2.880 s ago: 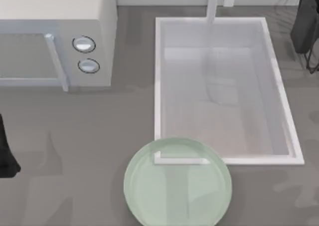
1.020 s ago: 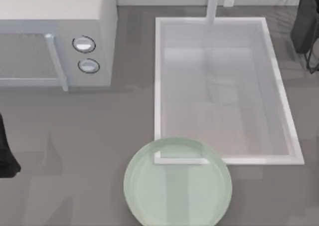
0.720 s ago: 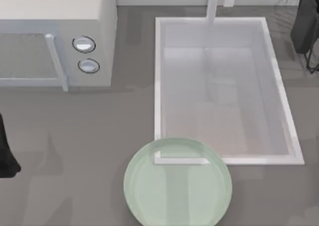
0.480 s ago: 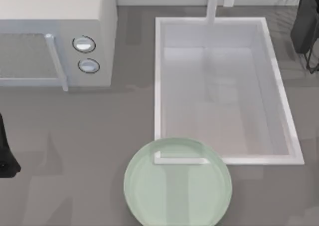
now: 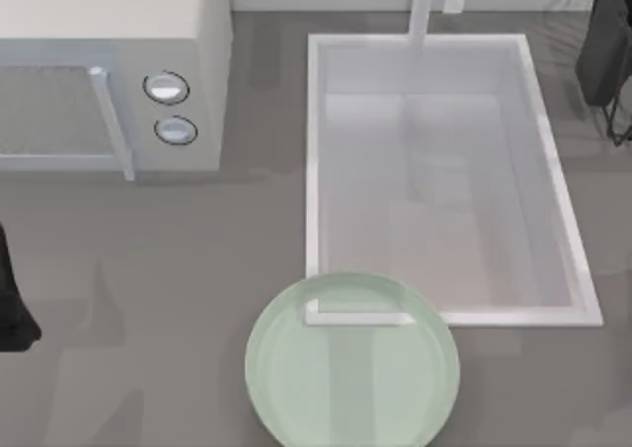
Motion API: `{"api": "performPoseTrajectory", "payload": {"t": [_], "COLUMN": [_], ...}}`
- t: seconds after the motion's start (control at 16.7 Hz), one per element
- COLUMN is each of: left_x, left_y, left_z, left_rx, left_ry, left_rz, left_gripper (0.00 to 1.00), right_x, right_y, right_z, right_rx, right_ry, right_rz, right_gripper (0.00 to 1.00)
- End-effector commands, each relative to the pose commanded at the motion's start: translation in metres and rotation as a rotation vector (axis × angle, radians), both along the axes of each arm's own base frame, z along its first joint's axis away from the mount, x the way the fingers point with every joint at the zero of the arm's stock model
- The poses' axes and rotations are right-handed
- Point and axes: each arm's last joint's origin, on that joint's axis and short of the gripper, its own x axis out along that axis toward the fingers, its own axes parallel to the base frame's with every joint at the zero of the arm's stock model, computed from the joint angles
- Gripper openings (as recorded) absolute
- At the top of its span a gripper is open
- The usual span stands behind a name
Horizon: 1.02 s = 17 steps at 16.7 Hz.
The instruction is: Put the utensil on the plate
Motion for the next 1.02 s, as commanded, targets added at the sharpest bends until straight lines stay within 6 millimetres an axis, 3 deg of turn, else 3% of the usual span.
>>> {"api": "performPoseTrajectory", "payload": {"t": [0.18,0.24,0.42,0.9,1.02], "left_x": [0.000,0.000,0.000,0.000,0.000], "left_y": [0.000,0.000,0.000,0.000,0.000], "left_z": [0.000,0.000,0.000,0.000,0.000], "left_rx": [0.000,0.000,0.000,0.000,0.000], "left_ry": [0.000,0.000,0.000,0.000,0.000], "left_rz": [0.000,0.000,0.000,0.000,0.000], "left_gripper": [1.00,1.00,1.00,1.00,1.00], "right_x": [0.000,0.001,0.004,0.002,0.001], "right_y": [0.000,0.000,-0.001,0.000,0.000], "right_z": [0.000,0.022,0.033,0.113,0.122], "right_rx": [0.000,0.011,0.009,0.013,0.011], "right_ry": [0.000,-0.035,-0.045,-0.023,-0.035], "right_rz": [0.000,-0.001,0.000,-0.001,-0.001], "right_gripper": [0.00,0.00,0.00,0.00,0.00]}}
